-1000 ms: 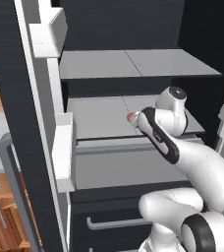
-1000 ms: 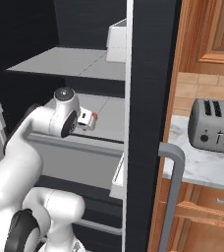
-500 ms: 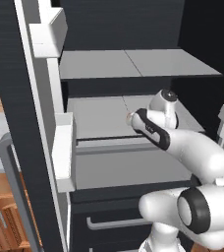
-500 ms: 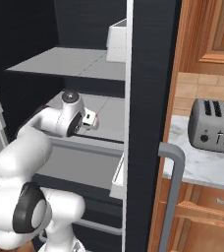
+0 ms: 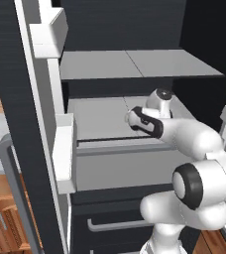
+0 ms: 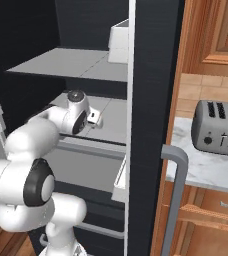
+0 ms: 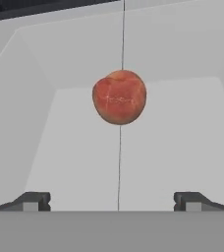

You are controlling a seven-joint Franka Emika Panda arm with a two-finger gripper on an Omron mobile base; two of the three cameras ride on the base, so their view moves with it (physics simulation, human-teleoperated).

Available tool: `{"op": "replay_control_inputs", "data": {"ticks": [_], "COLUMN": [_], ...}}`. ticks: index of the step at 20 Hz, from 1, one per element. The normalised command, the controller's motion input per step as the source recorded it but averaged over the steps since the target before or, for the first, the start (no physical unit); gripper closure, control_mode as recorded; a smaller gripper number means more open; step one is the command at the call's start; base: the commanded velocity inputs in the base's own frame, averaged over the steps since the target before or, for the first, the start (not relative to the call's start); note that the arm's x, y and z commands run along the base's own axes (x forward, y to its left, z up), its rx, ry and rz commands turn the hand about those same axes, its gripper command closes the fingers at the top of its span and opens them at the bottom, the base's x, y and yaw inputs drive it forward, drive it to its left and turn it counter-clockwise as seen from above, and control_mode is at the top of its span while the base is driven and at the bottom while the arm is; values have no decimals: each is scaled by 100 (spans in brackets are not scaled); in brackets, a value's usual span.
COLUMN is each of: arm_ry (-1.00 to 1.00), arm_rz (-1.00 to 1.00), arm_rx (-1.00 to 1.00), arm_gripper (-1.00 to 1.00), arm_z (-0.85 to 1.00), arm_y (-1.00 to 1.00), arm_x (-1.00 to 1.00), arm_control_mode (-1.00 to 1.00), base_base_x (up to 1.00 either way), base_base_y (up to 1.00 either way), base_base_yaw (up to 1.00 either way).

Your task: Retrieve the tangerine and peach from the fridge and place them into the bowl on the dining table.

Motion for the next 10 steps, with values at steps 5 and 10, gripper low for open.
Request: {"op": "replay_control_inputs", "data": {"ticks": [5, 10], "arm_ry": [0, 0], "arm_rz": [-2, -2], "arm_rx": [0, 0], "arm_gripper": [-100, -100], "arm_z": [-10, -22], "arm_y": [0, 0], "arm_x": [36, 31], "arm_control_mode": [-100, -100], "base_base_x": [0, 0], "base_base_y": [0, 0], "base_base_yaw": [0, 0]}}
